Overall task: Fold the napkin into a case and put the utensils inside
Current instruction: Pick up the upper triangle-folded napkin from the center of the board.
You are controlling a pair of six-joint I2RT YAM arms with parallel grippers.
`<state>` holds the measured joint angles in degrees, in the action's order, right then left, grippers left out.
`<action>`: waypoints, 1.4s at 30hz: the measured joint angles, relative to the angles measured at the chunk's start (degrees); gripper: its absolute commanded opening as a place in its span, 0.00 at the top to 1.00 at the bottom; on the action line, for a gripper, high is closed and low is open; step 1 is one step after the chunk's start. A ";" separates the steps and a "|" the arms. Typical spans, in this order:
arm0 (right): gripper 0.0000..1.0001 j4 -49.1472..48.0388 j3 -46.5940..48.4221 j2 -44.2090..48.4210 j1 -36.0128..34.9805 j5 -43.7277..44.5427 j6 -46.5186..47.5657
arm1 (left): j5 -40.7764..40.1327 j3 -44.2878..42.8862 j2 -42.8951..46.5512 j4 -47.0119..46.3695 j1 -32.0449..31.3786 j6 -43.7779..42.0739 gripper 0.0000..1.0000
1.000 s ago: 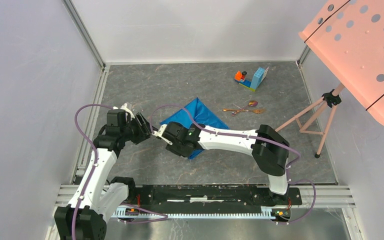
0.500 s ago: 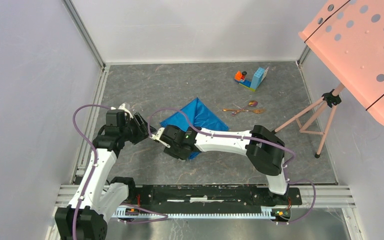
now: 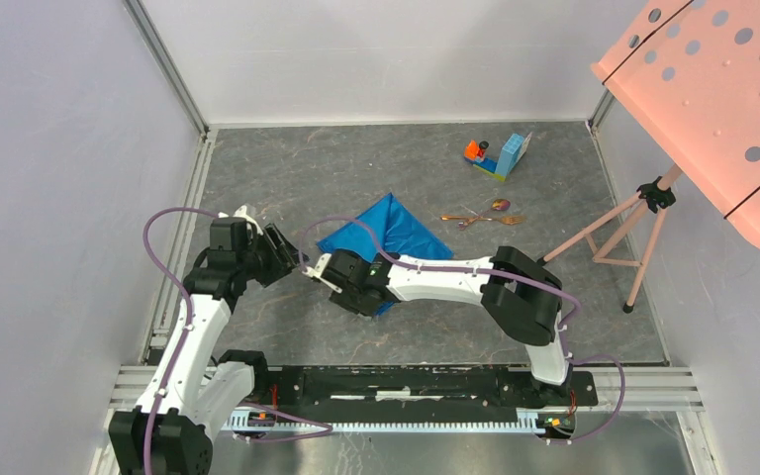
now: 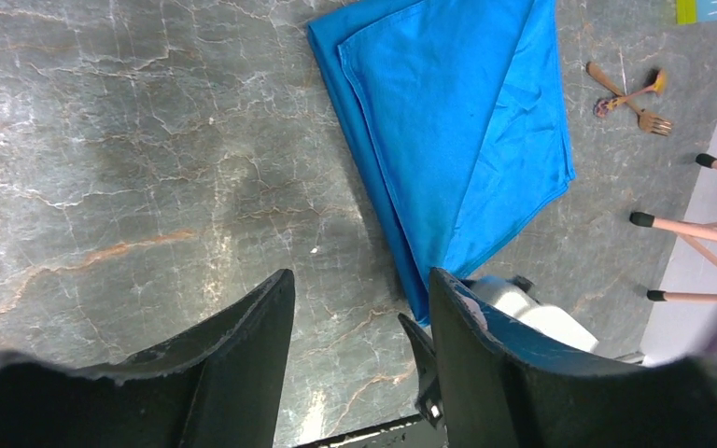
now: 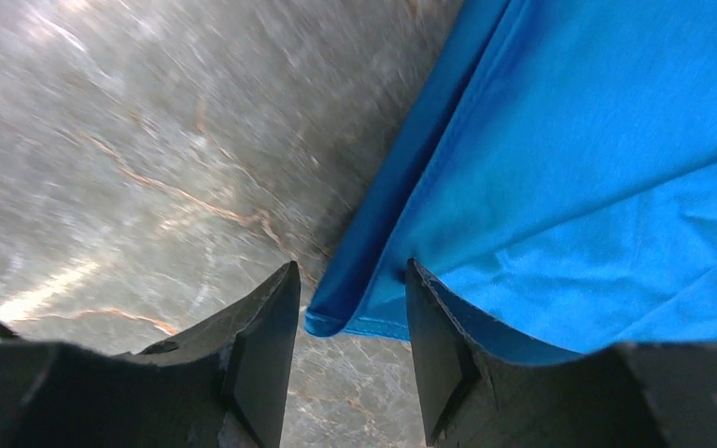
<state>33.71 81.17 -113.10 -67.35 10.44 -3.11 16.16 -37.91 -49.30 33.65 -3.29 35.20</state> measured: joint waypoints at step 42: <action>1.00 -17.16 -17.33 10.95 5.18 -6.38 1.18 | -3.30 16.61 -25.24 -42.75 -12.98 38.12 0.30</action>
<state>16.56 63.83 -102.15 -62.17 4.05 -1.93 12.86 -21.30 -74.54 -9.10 -16.27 73.32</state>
